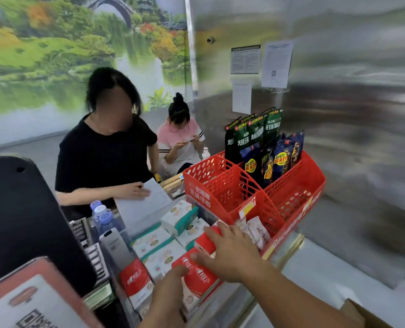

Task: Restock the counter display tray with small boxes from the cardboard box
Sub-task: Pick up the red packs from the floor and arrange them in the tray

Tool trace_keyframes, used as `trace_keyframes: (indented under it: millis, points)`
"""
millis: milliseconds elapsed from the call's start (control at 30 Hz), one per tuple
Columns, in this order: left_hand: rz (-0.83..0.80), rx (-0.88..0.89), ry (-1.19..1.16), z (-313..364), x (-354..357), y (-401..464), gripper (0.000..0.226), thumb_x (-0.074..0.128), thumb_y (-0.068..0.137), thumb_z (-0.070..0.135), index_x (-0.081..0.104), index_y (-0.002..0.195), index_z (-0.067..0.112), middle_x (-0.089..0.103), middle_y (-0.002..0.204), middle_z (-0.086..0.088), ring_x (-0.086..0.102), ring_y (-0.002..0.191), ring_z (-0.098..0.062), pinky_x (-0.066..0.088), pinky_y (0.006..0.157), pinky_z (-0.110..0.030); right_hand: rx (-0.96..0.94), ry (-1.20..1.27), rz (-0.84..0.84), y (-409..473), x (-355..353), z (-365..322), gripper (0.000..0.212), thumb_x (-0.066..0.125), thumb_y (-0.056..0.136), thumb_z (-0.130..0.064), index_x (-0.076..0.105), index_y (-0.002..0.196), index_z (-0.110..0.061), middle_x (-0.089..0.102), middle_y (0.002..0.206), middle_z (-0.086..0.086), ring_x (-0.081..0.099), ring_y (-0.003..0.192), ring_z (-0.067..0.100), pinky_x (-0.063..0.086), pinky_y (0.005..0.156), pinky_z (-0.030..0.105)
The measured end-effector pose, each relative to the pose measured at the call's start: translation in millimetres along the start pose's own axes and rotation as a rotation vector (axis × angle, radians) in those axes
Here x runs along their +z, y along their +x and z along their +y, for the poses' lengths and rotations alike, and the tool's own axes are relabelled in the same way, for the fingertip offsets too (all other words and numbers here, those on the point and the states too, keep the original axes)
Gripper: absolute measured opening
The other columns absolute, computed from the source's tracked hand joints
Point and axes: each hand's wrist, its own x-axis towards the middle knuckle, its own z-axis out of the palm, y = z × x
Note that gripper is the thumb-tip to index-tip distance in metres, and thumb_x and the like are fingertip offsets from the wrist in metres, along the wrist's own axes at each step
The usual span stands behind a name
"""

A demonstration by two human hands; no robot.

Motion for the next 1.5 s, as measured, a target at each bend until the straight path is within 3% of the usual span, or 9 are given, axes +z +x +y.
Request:
trace_keyframes:
  millis: [233,400,567,667,900,1000,1100,1400,1500]
  points:
    - [-0.033,-0.001,-0.035,-5.1,-5.0,14.7,0.027,0.067,0.079,0.005,0.064,0.105,0.006,0.073,0.090,-0.027,0.072,0.081,-0.045,0.053,0.085,-0.061,-0.018,0.005,-0.015,-5.4,10.6,-4.9,0.100,0.018,0.070,-0.096,0.018,0.153,-0.040,0.005,0.166,0.006,-0.001,0.149,0.039,-0.001,0.118,0.059]
    - [-0.002,0.009,0.078,-3.5,-4.2,37.2,0.026,0.060,0.090,0.005,0.062,0.113,-0.008,0.067,0.053,-0.013,0.065,0.037,-0.017,0.052,0.041,-0.026,-0.021,0.017,-0.056,-4.5,8.5,-4.1,0.099,0.024,0.069,-0.096,0.017,0.150,-0.041,0.006,0.165,0.002,0.007,0.147,0.041,0.010,0.115,0.063]
    - [0.049,0.001,0.085,-2.8,-9.4,52.4,0.020,0.060,0.094,0.014,0.063,0.104,-0.003,0.069,0.059,-0.021,0.069,0.045,-0.023,0.054,0.044,-0.023,-0.043,0.025,-0.064,-2.3,4.7,-2.1,0.103,0.029,0.062,-0.099,0.021,0.147,-0.040,0.012,0.161,0.000,0.024,0.141,0.040,0.028,0.108,0.063]
    - [0.047,0.043,0.107,0.9,-15.0,77.5,0.024,0.039,0.102,0.004,0.052,0.104,-0.016,0.055,0.051,-0.014,0.041,0.014,-0.012,0.035,0.024,-0.020,-0.051,0.045,-0.099,1.3,-0.7,0.3,0.110,0.030,0.058,-0.102,0.021,0.149,-0.040,0.011,0.161,0.000,0.025,0.141,0.039,0.032,0.107,0.061]
    - [0.068,-0.001,0.177,3.3,-13.3,71.1,0.043,0.039,0.103,0.009,0.034,0.139,-0.013,0.056,0.041,-0.018,0.044,0.014,-0.022,0.016,0.012,-0.021,-0.053,0.026,-0.144,6.5,2.3,-0.6,0.114,0.032,0.059,-0.101,0.010,0.153,-0.040,0.005,0.163,-0.002,0.018,0.145,0.038,0.029,0.109,0.064]
    - [0.000,-0.004,0.166,7.9,-12.6,34.6,0.041,0.043,0.102,0.009,0.039,0.138,-0.009,0.053,0.031,-0.017,0.051,0.020,-0.023,0.028,0.016,-0.021,-0.050,0.019,-0.152,6.9,3.7,-2.6,0.115,0.030,0.059,-0.101,0.008,0.153,-0.040,0.001,0.164,-0.002,0.015,0.147,0.038,0.026,0.110,0.065]
    - [-0.005,0.027,0.075,5.5,-6.4,-2.3,0.023,0.057,0.094,0.018,0.062,0.112,0.005,0.073,0.070,-0.023,0.072,0.058,-0.035,0.056,0.050,-0.032,-0.056,0.010,-0.161,6.9,2.4,-2.6,0.114,0.030,0.060,-0.101,0.007,0.154,-0.040,-0.001,0.165,-0.001,0.013,0.147,0.039,0.026,0.110,0.065]
    - [0.183,0.141,0.108,6.2,5.5,-19.8,0.017,0.066,0.085,0.023,0.062,0.099,0.015,0.075,0.082,-0.015,0.074,0.071,-0.035,0.059,0.075,-0.053,-0.095,-0.040,0.017,6.5,-8.6,2.2,0.096,0.030,0.077,-0.090,0.018,0.155,-0.034,0.026,0.160,0.002,0.031,0.143,0.029,0.034,0.110,0.055]
    - [0.257,0.229,0.338,-0.4,1.5,-12.2,0.042,0.064,0.067,0.043,0.057,0.103,0.022,0.066,0.103,-0.010,0.071,0.082,-0.031,0.060,0.072,-0.052,-0.109,-0.021,0.069,-0.1,-8.1,8.8,0.086,0.030,0.081,-0.087,0.031,0.149,-0.034,0.036,0.153,-0.001,0.038,0.138,0.025,0.038,0.108,0.053]
